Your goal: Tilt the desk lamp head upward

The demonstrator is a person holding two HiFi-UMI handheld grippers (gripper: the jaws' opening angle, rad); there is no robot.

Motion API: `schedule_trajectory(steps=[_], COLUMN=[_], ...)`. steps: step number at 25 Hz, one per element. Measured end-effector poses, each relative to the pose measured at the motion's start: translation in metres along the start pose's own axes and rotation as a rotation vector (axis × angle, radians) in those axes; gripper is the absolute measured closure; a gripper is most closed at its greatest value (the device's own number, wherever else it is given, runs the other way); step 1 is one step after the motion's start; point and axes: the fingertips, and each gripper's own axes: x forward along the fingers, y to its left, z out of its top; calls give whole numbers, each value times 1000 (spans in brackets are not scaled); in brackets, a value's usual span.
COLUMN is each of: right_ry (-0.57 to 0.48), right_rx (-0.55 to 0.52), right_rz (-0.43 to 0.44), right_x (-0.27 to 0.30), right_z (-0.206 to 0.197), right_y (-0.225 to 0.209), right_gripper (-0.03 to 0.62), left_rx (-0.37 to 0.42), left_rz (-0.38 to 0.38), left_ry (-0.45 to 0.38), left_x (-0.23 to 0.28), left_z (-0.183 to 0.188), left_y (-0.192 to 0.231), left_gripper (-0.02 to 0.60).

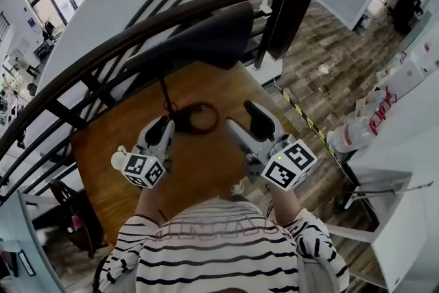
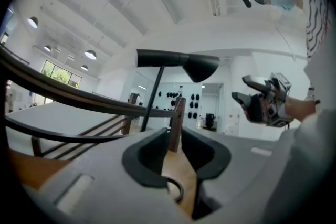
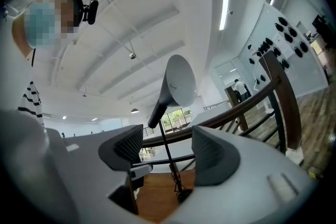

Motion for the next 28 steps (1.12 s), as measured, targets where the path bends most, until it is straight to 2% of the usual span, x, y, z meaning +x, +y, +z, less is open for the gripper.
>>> schedule_trajectory(steps=[6,12,16,19,28], right_ry=[32,66,70,86,121], right_rx=[29,56,85,88,108], right_rz=[-73,-109,-135,-147,-159], right_x=[-12,-14,-10,-6,6], right_z=[-38,-68,-86,-101,-128], right_y=[11,28,35,41,60], right_gripper=[379,456,493,522,592], left_rx=[-18,-43,-31,-19,-36], left_rz=[-52,-116,-164,-192,-244], left_ry=[2,17,41,66,83], left_x=[-28,-53,-67,-75,-95], left_z=[-3,-4,-8,-15,-15], left_y=[-18,-34,-39,-40,-35], left_gripper=[508,522,553,577,578])
